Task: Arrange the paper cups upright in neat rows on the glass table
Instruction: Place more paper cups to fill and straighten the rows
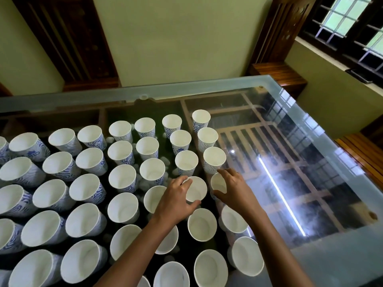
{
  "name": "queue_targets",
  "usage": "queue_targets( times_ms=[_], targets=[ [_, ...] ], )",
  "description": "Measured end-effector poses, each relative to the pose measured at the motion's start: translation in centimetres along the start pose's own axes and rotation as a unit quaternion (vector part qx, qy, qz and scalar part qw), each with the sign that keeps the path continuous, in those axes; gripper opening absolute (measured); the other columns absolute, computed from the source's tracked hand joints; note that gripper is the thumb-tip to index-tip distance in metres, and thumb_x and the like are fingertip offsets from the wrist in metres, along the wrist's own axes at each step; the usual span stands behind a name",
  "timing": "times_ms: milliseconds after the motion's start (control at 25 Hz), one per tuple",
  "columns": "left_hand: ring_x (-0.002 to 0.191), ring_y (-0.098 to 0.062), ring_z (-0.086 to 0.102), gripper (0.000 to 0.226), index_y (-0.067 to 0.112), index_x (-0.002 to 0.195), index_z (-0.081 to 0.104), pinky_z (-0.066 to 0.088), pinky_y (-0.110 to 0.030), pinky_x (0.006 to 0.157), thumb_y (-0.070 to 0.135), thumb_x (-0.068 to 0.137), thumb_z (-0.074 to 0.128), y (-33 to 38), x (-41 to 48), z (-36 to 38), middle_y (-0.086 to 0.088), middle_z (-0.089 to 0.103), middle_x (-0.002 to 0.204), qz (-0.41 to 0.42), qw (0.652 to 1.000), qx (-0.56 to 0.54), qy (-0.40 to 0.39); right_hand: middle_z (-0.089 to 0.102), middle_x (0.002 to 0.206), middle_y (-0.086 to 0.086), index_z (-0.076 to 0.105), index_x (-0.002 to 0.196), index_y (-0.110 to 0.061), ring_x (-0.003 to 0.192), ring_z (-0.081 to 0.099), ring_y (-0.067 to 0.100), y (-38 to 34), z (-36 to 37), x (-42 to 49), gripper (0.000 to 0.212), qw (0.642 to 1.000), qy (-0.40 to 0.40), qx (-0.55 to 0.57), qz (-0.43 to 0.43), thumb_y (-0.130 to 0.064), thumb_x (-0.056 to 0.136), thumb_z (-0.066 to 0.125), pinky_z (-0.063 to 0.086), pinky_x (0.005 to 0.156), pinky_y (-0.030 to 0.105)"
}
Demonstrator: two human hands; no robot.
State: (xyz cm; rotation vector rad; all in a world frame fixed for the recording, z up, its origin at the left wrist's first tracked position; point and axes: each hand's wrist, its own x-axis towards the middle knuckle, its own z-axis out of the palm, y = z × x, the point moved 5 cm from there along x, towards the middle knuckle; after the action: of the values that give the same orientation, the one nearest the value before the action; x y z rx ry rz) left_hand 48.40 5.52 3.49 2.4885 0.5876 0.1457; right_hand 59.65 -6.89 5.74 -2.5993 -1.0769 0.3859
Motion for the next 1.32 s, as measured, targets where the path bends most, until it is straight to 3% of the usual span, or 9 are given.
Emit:
queue_targets(
  times_ms=[320,640,840,1320],
  targets=[
    [0.128,-0.019,0.038,0.067,0.016,0.131,0.049,0.033,-0.030,0.105,0.045,0.075,0.068,0.1,0.5,-0.7,-0.003,0.043,0.140,0.008,1.000,-0.013,0.012,0.039,0.144,0.005,0.033,0.142,-0.018,0.130,0.037,0.022,-0.4,-0.6,0.1,0.069,1.000,0.011,0.009,-0.015,-0.036,0.084,0.065,0.039,0.101,0.031],
    [0.130,-0.019,0.035,0.065,0.018,0.133,0.047,0.033,-0.030,0.104,0.047,0.078,0.065,-1.2,6.4,-2.8,-0.002,0.040,0.143,-0.013,0.999,0.006,0.052,0.037,0.146,0.006,0.036,0.140,-0.015,0.132,0.035,0.022,-0.4,-2.1,6.2,0.067,0.999,0.043,0.022,-0.021,-0.033,0.083,0.066,0.035,0.105,0.030],
    [0.131,-0.018,0.032,0.067,0.019,0.133,0.045,0.030,-0.029,0.105,0.049,0.077,0.064,-1.8,7.9,-1.9,-0.001,0.038,0.145,-0.024,0.999,0.002,0.040,0.031,0.149,0.005,0.031,0.142,-0.016,0.136,0.030,0.023,-0.2,-1.2,8.3,0.070,1.000,0.009,0.008,-0.005,-0.037,0.084,0.064,0.032,0.108,0.032],
    [0.124,-0.016,0.034,0.063,0.017,0.132,0.047,0.033,-0.025,0.100,0.045,0.078,0.064,-1.7,7.6,-1.4,0.001,0.044,0.138,-0.007,0.999,0.005,0.052,0.037,0.144,0.006,0.033,0.142,-0.015,0.130,0.037,0.022,0.3,-1.2,7.7,0.068,1.000,-0.006,0.011,-0.025,-0.034,0.085,0.064,0.038,0.103,0.030]
  ],
)
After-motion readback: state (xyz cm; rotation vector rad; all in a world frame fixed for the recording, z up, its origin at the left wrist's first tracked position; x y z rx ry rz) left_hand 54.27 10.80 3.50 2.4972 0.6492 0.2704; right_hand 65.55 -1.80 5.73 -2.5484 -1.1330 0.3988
